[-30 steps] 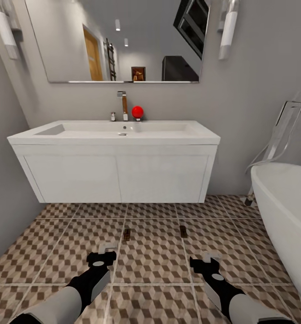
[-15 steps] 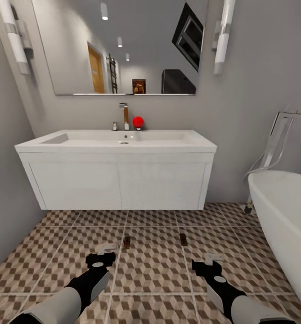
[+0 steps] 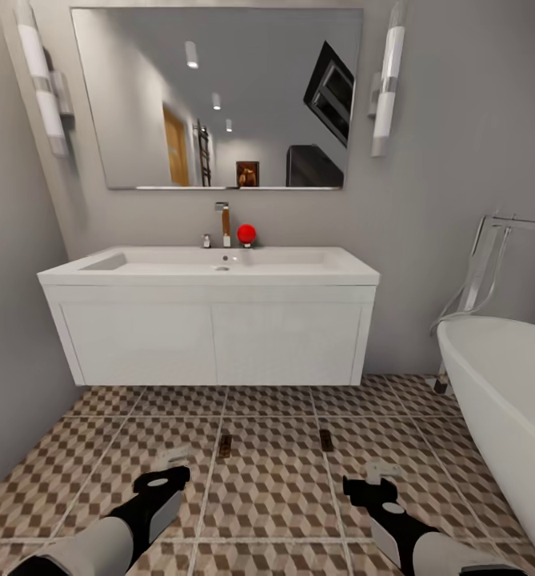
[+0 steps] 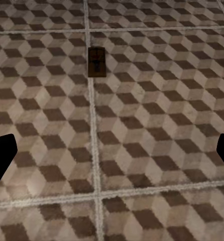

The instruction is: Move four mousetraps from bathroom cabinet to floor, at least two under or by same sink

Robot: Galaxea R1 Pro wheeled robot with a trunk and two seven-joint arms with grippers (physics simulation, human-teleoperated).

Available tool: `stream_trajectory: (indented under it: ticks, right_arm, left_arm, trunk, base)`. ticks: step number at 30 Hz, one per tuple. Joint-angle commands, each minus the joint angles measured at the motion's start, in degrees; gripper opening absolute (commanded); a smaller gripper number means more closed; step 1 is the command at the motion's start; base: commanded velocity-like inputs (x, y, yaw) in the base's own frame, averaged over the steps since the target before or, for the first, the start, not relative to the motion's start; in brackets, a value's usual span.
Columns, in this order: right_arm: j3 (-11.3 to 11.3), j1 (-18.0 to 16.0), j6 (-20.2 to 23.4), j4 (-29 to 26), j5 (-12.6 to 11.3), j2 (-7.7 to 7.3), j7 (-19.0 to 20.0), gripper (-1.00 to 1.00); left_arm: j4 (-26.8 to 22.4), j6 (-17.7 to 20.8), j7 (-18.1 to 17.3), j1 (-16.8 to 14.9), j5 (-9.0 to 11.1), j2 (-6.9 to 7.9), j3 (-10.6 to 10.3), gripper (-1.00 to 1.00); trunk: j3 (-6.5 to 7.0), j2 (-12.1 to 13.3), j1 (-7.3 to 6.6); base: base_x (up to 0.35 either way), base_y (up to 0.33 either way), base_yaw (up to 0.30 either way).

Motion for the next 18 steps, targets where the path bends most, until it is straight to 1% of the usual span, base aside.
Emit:
stream_trajectory:
  ticks: [1,4,8,11,18]
  right_arm:
    - [0.30,-0.03,-0.19,0.23,-0.40,0.00,-0.14,1.00]
    - [0.30,-0.03,-0.09,0.68,-0.40,-0.17,-0.19,1.00]
    - [0.30,-0.05,-0.05,1.68,-0.44,-1.02,-0.27,1.00]
    - [0.30,-0.05,-0.03,2.53,-0.45,-1.90,-0.25,1.00]
    - [0.30,0.16,0.27,3.43,-0.46,-3.09,-0.21,1.00]
  left_arm:
    - [0.70,-0.08,0.20,-0.03,1.20,0.18,-0.51,1.00]
    - [2.79,-0.41,-0.34,-0.03,2.79,0.65,-0.51,1.00]
    - [5.28,-1.34,-1.74,-0.03,4.06,1.16,-0.51,1.00]
    - [7.04,-2.02,-3.02,-0.03,4.53,1.41,-0.51,1.00]
    - [9.42,-2.56,-5.05,0.08,4.98,1.87,-0.51,1.00]
  trunk:
    - [0.17,-0.01,-0.04]
    - [0.84,0.03,-0.11]
    - [1.72,0.09,-0.22]
    - [2.39,0.14,-0.30]
    - [3.64,2.95,-1.84]
  base:
    - [0.000,0.000,0.000]
    - [0.000,0.000,0.000]
    - [0.000,0.000,0.000]
    - [0.000,0.000,0.000]
    - [0.000,0.000,0.000]
